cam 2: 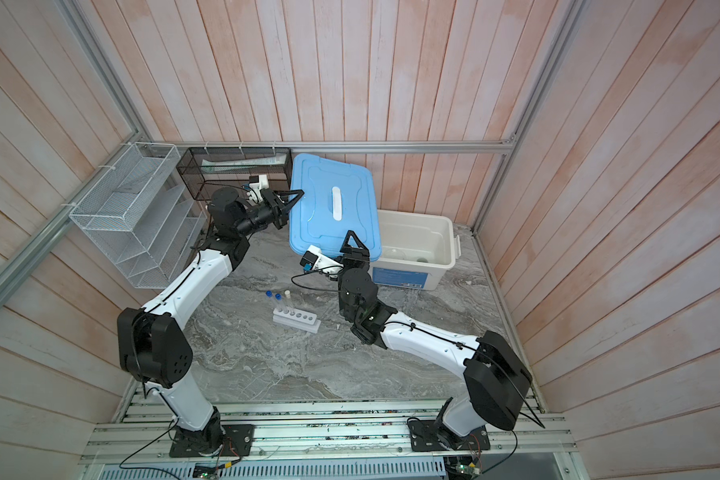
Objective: Organize the chemistry lab equipment
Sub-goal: 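Raise the blue lid upright with both grippers, lifting it off the table, then carry the raised lid with both grippers over the white bin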
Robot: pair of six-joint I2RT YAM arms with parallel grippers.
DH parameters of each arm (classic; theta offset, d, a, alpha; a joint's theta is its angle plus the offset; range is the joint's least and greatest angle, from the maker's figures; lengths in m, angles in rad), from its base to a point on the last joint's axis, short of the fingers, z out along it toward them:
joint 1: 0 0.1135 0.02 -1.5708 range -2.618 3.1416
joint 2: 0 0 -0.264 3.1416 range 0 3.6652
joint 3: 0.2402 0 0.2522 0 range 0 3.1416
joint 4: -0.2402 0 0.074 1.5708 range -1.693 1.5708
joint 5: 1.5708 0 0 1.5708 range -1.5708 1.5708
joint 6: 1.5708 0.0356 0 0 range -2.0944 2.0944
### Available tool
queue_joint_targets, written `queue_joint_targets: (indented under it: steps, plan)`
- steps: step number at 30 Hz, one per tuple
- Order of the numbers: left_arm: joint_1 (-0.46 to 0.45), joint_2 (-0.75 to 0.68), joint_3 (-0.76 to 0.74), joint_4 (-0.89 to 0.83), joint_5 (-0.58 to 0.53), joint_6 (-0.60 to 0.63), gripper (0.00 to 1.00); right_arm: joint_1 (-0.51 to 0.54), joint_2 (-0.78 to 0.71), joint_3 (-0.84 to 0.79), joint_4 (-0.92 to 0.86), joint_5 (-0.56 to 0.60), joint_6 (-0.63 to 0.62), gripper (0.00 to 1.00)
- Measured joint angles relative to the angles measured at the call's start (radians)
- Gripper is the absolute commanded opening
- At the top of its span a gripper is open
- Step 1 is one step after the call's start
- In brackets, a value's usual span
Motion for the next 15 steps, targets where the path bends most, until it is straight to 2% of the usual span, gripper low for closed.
queue_joint_targets:
  steps: [4,8,15]
  plan:
    - [0.002,0.015,0.000,0.028,0.011,-0.007,0.07,0.000,-0.001,-0.026,0.006,0.017,0.051,0.73]
    - [0.018,0.041,0.016,0.045,0.031,-0.014,0.07,0.000,-0.023,-0.050,-0.072,0.034,0.146,0.75]
    - [0.093,0.070,0.069,0.074,0.093,-0.024,0.07,0.000,-0.179,-0.095,-0.391,0.027,0.449,0.76]
